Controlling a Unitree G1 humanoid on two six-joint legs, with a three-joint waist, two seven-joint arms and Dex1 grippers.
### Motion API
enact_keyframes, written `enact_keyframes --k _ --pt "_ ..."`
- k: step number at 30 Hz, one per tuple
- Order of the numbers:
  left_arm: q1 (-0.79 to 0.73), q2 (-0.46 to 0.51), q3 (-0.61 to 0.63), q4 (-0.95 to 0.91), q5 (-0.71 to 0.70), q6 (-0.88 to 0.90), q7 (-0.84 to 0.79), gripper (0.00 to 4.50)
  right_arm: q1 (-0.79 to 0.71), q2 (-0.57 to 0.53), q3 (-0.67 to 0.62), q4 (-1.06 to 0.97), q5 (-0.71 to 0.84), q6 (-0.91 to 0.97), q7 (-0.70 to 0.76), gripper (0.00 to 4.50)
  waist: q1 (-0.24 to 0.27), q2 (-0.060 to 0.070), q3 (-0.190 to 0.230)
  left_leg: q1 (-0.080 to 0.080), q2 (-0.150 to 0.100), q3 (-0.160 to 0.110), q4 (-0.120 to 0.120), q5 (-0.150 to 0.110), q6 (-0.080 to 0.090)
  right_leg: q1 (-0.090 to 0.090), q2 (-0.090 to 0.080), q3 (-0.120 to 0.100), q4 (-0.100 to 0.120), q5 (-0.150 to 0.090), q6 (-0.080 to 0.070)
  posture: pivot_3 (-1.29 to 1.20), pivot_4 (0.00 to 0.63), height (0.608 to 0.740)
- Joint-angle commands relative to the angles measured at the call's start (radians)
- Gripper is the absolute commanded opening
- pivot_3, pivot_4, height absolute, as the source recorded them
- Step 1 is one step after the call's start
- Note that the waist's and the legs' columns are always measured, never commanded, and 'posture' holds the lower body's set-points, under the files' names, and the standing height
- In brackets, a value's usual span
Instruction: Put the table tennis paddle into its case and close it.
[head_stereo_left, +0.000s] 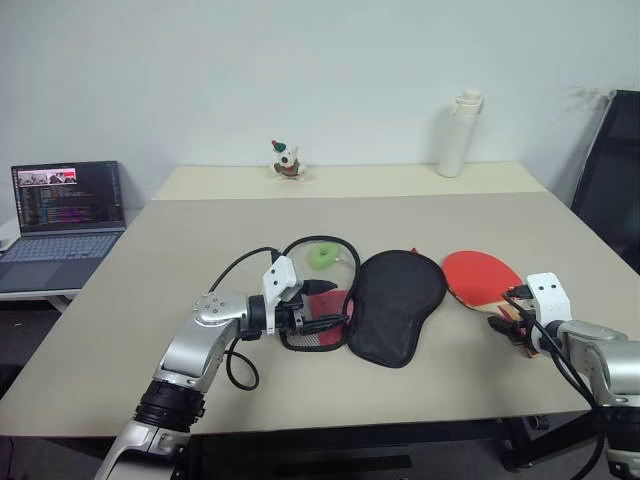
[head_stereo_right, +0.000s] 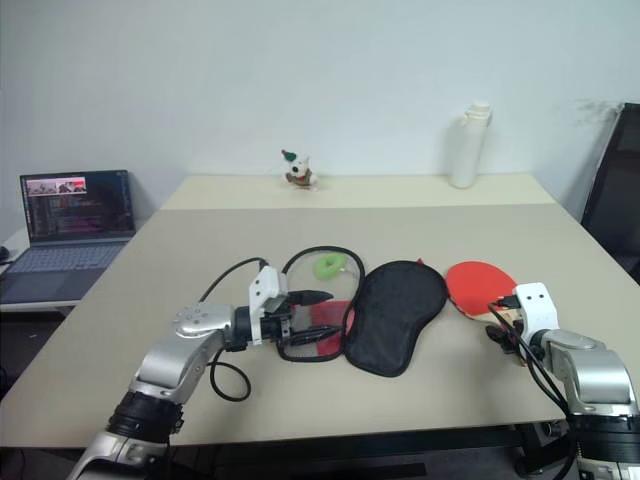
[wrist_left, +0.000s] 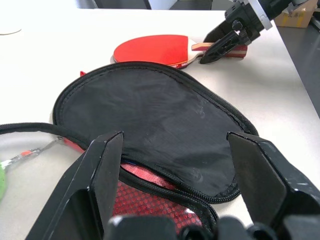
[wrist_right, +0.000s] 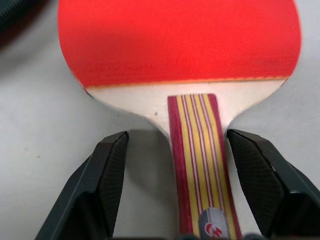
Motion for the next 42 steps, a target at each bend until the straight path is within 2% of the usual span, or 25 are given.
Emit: enact_keyframes --k 1,5,9,12,13,17,21,24,36,39,42 --pt "-0.003 0.003 0.020 -0.024 -0.007 -0.010 0.008 3.60 -0.021 -0.009 0.006 0.007 -0.011 -0.043 -0.013 3.43 -0.001 0.000 0.000 0.000 0.000 0.000 0.000 0.000 0.000 0.000 0.000 0.000 0.000 0.000 0.000 0.00 0.150 0.740" --pt "-0.001 0.007 0.021 -0.036 -0.009 -0.002 0.013 3.60 -0.027 -0.027 -0.025 -0.010 -0.006 -0.053 -0.024 3.43 -0.001 0.000 0.000 0.000 0.000 0.000 0.000 0.000 0.000 0.000 0.000 0.000 0.000 0.000 0.000 0.00 0.150 0.740" --pt "0.005 0.015 0.026 -0.050 -0.012 0.009 0.021 3.60 -0.046 -0.057 -0.110 -0.140 0.129 0.079 0.056 3.43 0.000 0.000 0.000 -0.001 0.001 0.000 0.000 0.000 0.000 -0.001 0.000 0.000 0.000 0.000 0.000 0.00 0.150 0.740" --pt "0.008 0.020 0.028 -0.057 -0.015 0.016 0.022 3.60 -0.049 -0.073 -0.122 -0.185 0.178 0.133 0.079 3.43 0.000 0.000 0.000 -0.001 0.005 0.000 0.000 0.000 0.000 -0.001 0.000 0.000 0.000 0.000 0.000 0.00 0.150 0.740" --pt "0.007 0.024 0.031 -0.056 -0.017 0.018 0.020 3.60 -0.053 -0.070 -0.130 -0.203 0.199 0.155 0.083 3.61 0.001 0.000 0.000 0.000 0.006 0.000 0.000 0.000 0.000 0.000 0.000 0.000 0.000 0.000 0.000 0.00 0.150 0.740" --pt "-0.003 0.036 0.053 -0.047 -0.044 0.034 0.008 3.60 -0.094 -0.001 -0.170 -0.286 0.326 0.306 0.086 4.47 -0.002 0.000 0.000 0.000 0.007 0.001 0.000 0.000 0.000 0.000 0.002 0.000 0.000 0.000 0.000 0.00 0.150 0.740" --pt "-0.019 0.060 0.107 -0.045 -0.107 0.092 -0.017 3.60 -0.119 0.149 -0.150 -0.314 0.377 0.406 0.021 4.47 -0.002 -0.001 0.000 0.000 0.010 0.001 0.000 0.000 0.000 -0.001 0.004 0.000 0.000 0.001 -0.001 0.00 0.150 0.740" --pt "-0.024 0.075 0.113 -0.040 -0.100 0.094 -0.012 3.60 -0.131 0.204 -0.116 -0.263 0.348 0.375 -0.020 4.47 -0.001 -0.001 0.000 0.000 0.011 0.000 0.000 0.000 0.000 -0.001 0.005 -0.001 0.000 0.001 -0.002 0.00 0.150 0.740" --pt "-0.004 0.080 0.110 -0.088 -0.094 0.114 0.024 3.60 -0.189 0.262 -0.051 -0.054 0.289 0.235 -0.083 4.47 -0.001 -0.001 0.000 0.000 0.010 0.001 0.000 0.000 0.000 -0.001 0.004 0.000 -0.001 0.001 -0.002 0.00 0.150 0.740" --pt "-0.004 0.079 0.108 -0.094 -0.096 0.118 0.029 3.60 -0.214 0.273 -0.029 -0.004 0.275 0.186 -0.089 3.85 -0.002 -0.001 0.000 0.000 0.011 0.002 0.000 0.000 0.000 -0.001 0.005 0.000 -0.001 0.001 -0.002 0.00 0.150 0.740" --pt "-0.008 0.077 0.104 -0.093 -0.094 0.118 0.029 3.60 -0.256 0.278 0.004 0.067 0.252 0.127 -0.087 2.87 -0.003 -0.001 0.000 0.000 0.010 0.002 0.000 0.000 0.000 -0.001 0.005 0.000 -0.001 0.001 -0.002 0.00 0.150 0.740"
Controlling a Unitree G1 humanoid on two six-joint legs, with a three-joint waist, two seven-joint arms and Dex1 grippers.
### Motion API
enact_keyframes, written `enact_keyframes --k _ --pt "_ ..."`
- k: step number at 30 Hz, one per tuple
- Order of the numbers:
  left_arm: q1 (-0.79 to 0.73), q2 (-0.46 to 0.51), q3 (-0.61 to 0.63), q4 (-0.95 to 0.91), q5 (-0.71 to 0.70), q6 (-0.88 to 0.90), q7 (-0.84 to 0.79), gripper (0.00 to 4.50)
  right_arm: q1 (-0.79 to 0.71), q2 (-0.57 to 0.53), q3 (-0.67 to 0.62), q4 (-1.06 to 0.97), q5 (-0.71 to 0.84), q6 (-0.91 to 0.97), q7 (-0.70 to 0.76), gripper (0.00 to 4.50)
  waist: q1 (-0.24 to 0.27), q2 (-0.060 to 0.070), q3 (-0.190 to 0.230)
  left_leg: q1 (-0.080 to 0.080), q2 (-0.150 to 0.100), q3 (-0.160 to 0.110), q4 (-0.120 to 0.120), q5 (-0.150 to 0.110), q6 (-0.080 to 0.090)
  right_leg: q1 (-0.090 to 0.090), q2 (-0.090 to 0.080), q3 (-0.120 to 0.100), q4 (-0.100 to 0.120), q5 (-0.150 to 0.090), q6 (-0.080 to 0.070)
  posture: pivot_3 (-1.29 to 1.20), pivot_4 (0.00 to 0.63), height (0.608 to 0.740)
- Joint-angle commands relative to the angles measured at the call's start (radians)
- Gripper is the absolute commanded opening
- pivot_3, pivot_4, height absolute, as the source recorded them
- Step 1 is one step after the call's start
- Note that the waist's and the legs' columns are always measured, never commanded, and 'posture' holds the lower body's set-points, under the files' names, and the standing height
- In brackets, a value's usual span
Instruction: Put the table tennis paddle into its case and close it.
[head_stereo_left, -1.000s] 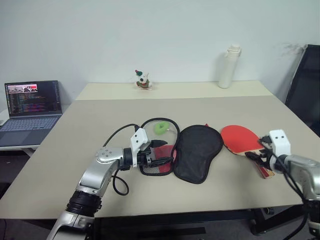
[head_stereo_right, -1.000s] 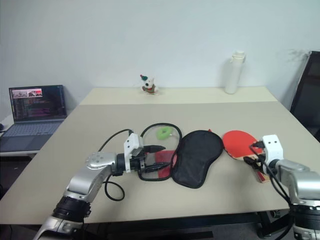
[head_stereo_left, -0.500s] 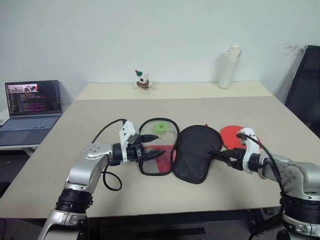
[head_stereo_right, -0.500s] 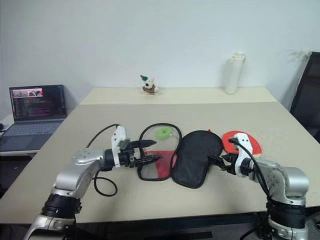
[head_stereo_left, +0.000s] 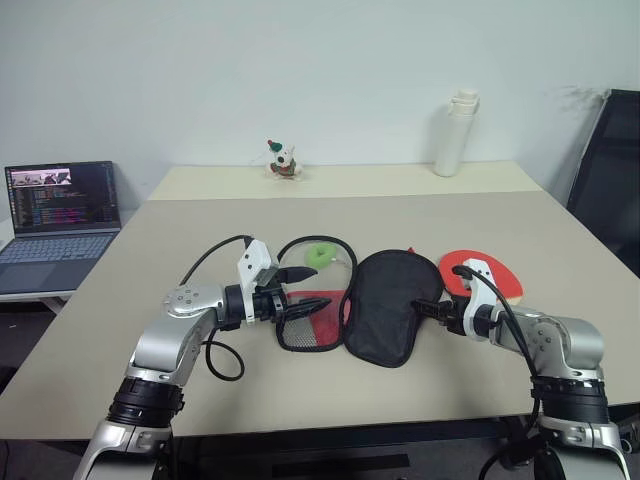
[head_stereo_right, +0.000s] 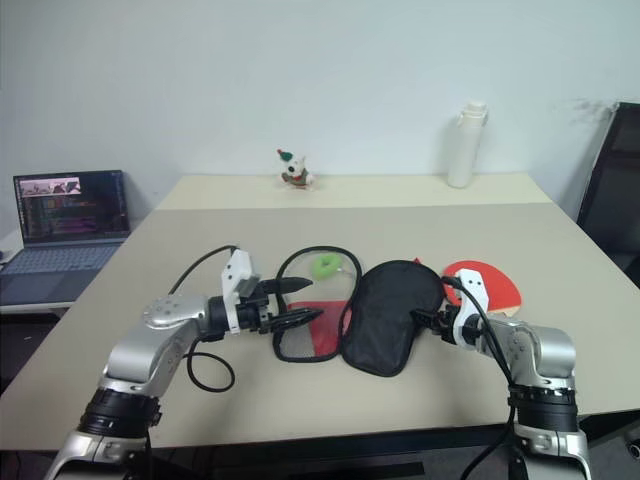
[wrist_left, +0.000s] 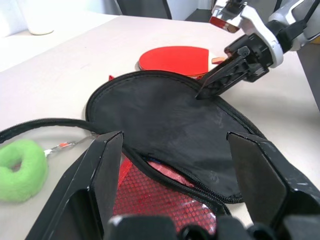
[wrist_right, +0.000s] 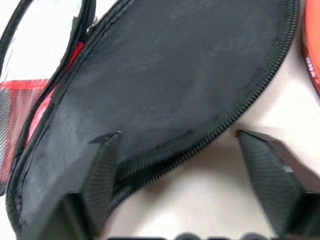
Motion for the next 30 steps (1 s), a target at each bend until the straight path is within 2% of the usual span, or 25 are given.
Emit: enact_keyframes --k 1,8,9,21,27,30 --pt "-0.009 0.006 0.013 -0.039 -0.007 -0.007 0.004 3.60 -0.068 0.003 0.032 0.059 -0.027 -0.087 0.007 2.52 0.000 0.000 0.000 0.000 0.000 0.000 0.000 0.000 0.000 0.000 0.000 0.000 0.000 0.000 0.000 0.00 0.150 0.740" --pt "-0.012 0.003 0.006 -0.037 -0.002 -0.012 0.003 3.60 -0.174 -0.020 0.117 0.239 -0.097 -0.215 0.056 0.13 0.000 0.000 0.000 0.000 0.000 0.000 0.000 0.000 0.000 0.000 0.000 0.000 0.000 0.003 -0.005 0.00 0.150 0.740" --pt "-0.011 0.003 0.005 -0.037 -0.001 -0.013 0.002 3.60 -0.187 -0.024 0.127 0.262 -0.109 -0.232 0.061 0.03 0.000 0.000 0.000 0.000 0.000 0.000 0.000 0.000 0.000 0.000 0.000 0.000 0.000 0.003 -0.005 0.00 0.150 0.740" --pt "-0.014 -0.008 -0.005 -0.026 0.015 -0.030 0.001 3.60 -0.351 -0.092 0.172 0.568 -0.228 -0.420 0.124 0.03 0.000 0.000 0.000 -0.001 0.000 0.001 0.000 0.000 0.000 -0.001 0.000 0.000 0.000 0.003 -0.005 0.00 0.150 0.740" --pt "-0.029 -0.018 -0.012 -0.011 0.018 -0.042 -0.011 3.60 -0.394 -0.097 0.192 0.633 -0.265 -0.467 0.165 0.03 0.000 0.000 0.000 -0.001 0.000 0.001 0.000 0.000 0.000 -0.001 0.000 0.000 0.000 0.003 -0.005 0.00 0.150 0.740" --pt "-0.032 -0.019 -0.017 -0.004 0.022 -0.050 -0.016 3.60 -0.395 -0.096 0.203 0.640 -0.290 -0.501 0.166 0.61 0.000 0.000 0.000 -0.001 0.000 0.001 -0.001 0.000 0.000 -0.001 0.000 0.000 0.000 0.003 -0.005 0.00 0.150 0.740"
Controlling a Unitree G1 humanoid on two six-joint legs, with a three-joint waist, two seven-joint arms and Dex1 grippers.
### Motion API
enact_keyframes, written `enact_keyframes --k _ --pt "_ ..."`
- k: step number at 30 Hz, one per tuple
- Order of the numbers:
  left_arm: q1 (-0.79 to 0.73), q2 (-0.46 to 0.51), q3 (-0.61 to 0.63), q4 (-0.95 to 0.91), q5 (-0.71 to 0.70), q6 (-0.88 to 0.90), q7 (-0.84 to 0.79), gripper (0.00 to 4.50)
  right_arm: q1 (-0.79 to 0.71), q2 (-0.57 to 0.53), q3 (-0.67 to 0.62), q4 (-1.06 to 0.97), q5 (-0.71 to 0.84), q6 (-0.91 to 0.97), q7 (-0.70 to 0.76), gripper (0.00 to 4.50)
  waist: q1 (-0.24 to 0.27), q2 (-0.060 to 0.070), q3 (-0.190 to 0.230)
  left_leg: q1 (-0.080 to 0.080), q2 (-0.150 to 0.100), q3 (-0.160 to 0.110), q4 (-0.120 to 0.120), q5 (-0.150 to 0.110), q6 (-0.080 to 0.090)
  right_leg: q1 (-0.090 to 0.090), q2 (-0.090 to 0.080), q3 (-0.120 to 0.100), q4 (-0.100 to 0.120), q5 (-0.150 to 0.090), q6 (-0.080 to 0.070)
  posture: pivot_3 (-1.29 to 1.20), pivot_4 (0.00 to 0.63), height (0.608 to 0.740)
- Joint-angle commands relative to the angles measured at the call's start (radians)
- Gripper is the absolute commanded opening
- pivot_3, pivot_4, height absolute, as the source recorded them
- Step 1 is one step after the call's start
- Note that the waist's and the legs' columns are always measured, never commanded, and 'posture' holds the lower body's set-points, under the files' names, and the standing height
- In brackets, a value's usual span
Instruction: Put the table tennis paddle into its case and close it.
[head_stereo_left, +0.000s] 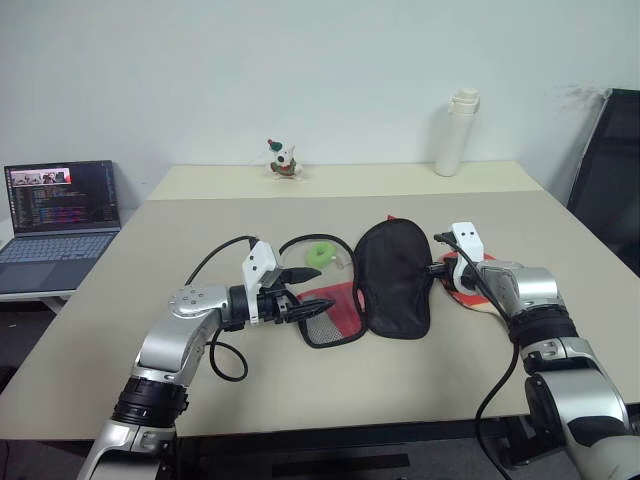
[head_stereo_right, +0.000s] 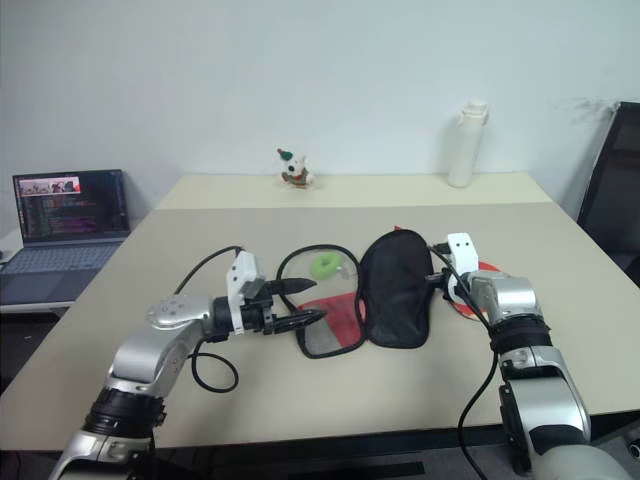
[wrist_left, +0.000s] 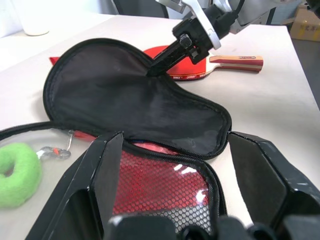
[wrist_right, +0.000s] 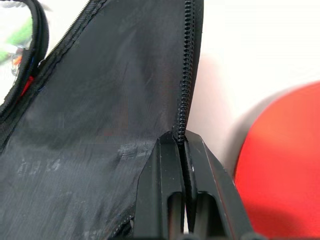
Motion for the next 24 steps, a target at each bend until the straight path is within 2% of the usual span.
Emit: enact_keyframes --k 1,8,10,16,17,20,24 --pt "-0.027 -0.001 -0.004 -0.008 0.005 -0.027 -0.010 3.60 -0.026 -0.016 0.016 -0.008 -0.038 -0.066 0.010 0.95 0.000 0.000 0.000 0.000 0.000 0.000 0.000 0.000 0.000 0.000 0.000 0.000 0.000 0.000 0.000 0.00 0.150 0.740" --pt "-0.035 -0.011 -0.014 0.020 0.011 -0.048 -0.018 3.60 -0.019 -0.055 0.026 -0.046 -0.104 -0.166 -0.003 3.37 0.000 0.000 0.000 0.000 0.000 0.000 0.000 0.000 0.000 0.000 0.000 0.000 0.000 0.000 0.000 0.00 0.150 0.740" --pt "-0.039 -0.018 -0.016 0.029 0.014 -0.055 -0.023 3.60 -0.007 -0.078 0.025 -0.074 -0.109 -0.166 0.014 3.37 0.000 0.000 0.000 0.000 0.000 0.000 0.000 0.000 0.000 0.000 0.000 0.000 0.000 0.000 0.000 0.00 0.150 0.740" --pt "-0.053 -0.037 -0.027 0.058 0.009 -0.075 -0.050 3.60 0.226 -0.257 -0.069 -0.450 -0.026 0.054 0.104 3.37 0.015 0.000 0.000 -0.002 0.000 0.000 0.000 0.000 0.000 0.000 -0.001 -0.001 -0.002 0.000 0.000 0.00 0.150 0.740" --pt "-0.055 -0.038 -0.030 0.062 0.007 -0.077 -0.058 3.60 0.264 -0.276 -0.083 -0.500 -0.013 0.086 0.113 3.76 0.014 0.000 0.000 -0.002 0.000 0.000 0.000 0.000 0.000 0.000 -0.001 -0.001 -0.001 0.000 0.000 0.00 0.150 0.740" --pt "-0.064 -0.044 -0.034 0.076 0.005 -0.082 -0.077 3.60 0.365 -0.322 -0.113 -0.619 0.011 0.155 0.126 4.47 0.009 0.000 0.000 -0.001 0.000 0.000 0.000 0.000 0.000 0.000 0.000 0.000 -0.001 0.000 0.000 0.00 0.150 0.740" --pt "-0.086 -0.059 -0.043 0.104 0.017 -0.101 -0.091 3.60 0.500 -0.356 -0.159 -0.708 0.029 0.221 0.109 4.47 0.003 0.000 0.000 0.001 0.000 0.000 0.001 0.000 0.000 0.001 0.000 0.000 0.000 -0.003 0.005 0.00 0.150 0.740"
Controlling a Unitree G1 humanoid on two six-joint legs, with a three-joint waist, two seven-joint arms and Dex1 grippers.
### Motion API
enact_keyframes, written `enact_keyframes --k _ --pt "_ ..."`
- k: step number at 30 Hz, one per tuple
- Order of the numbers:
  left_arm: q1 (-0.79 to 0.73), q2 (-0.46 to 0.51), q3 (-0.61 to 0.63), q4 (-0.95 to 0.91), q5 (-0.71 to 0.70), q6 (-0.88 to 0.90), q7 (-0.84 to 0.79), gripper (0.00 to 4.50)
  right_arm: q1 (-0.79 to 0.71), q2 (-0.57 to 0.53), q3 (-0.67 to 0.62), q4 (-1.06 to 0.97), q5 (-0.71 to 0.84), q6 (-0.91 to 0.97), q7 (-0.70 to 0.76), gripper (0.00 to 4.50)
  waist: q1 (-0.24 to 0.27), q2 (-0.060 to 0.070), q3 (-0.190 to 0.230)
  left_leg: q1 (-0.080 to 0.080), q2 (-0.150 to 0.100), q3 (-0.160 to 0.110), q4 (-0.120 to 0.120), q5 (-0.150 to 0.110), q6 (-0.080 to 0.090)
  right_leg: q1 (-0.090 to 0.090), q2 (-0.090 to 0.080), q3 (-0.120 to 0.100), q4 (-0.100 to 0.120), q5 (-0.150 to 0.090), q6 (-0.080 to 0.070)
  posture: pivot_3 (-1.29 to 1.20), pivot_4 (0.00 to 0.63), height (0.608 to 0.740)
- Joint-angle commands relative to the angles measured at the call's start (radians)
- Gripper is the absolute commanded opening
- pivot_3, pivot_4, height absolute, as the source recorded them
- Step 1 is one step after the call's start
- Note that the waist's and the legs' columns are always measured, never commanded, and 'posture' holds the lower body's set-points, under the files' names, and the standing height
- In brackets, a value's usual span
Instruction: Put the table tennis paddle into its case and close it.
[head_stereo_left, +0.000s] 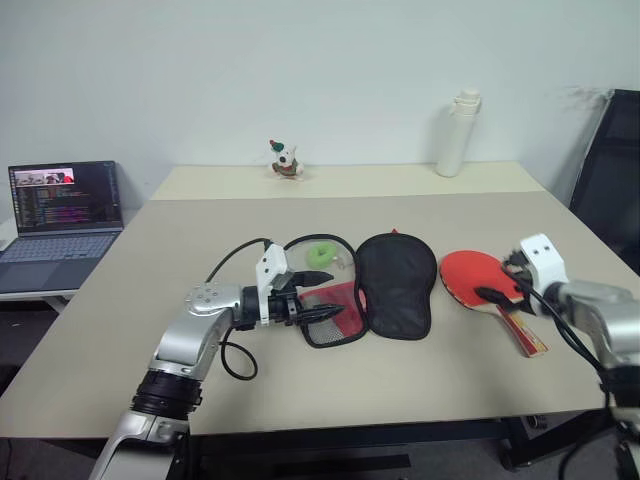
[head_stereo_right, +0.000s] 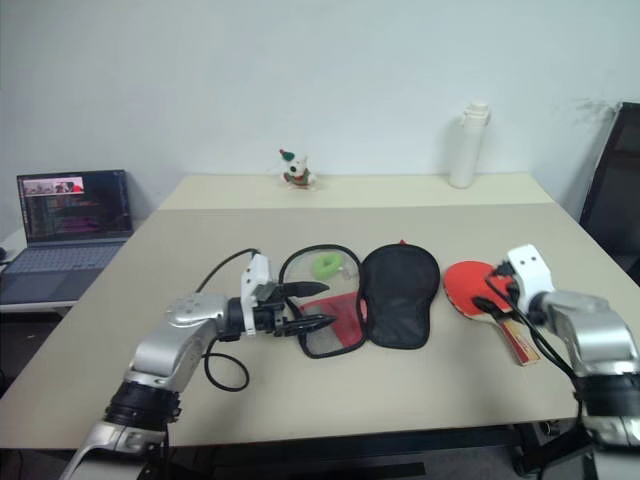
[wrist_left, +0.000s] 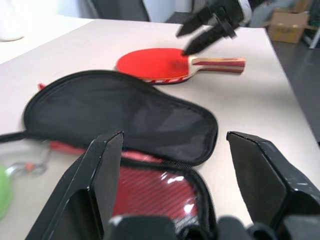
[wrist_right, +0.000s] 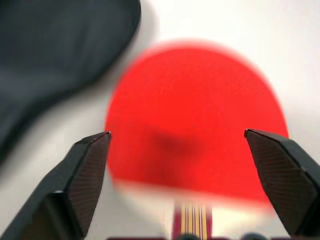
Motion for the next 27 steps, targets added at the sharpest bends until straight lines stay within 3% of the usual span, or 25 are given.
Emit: enact_keyframes --k 1,9,17,27 --pt "-0.032 -0.008 0.004 0.011 0.001 -0.030 -0.013 3.60 0.036 -0.023 -0.051 -0.068 0.015 0.036 -0.018 4.47 -0.004 0.000 0.000 0.001 0.000 0.000 0.000 0.000 0.000 0.000 0.000 0.001 0.000 0.000 0.000 0.00 0.150 0.740" --pt "-0.048 -0.020 -0.006 0.043 0.012 -0.053 -0.021 3.60 0.086 0.014 -0.050 -0.005 0.002 0.000 -0.067 4.47 -0.005 0.000 0.000 0.000 0.000 0.001 0.000 0.000 0.000 0.000 0.000 0.001 0.000 0.000 0.000 0.00 0.150 0.740" --pt "-0.032 -0.012 0.004 0.035 0.021 -0.059 -0.017 3.60 0.010 0.076 -0.027 0.196 -0.010 -0.064 -0.097 4.47 -0.007 -0.001 -0.001 0.002 0.000 0.001 0.000 0.000 0.000 0.001 0.001 0.001 0.000 0.000 0.000 0.00 0.150 0.740" --pt "0.005 0.009 0.014 0.000 0.017 -0.049 0.007 3.60 -0.015 0.103 -0.052 0.262 -0.029 -0.107 -0.182 1.39 -0.005 -0.007 -0.004 0.003 0.000 0.002 0.002 0.000 0.000 0.002 0.001 0.002 0.000 0.003 0.001 0.00 0.150 0.740"
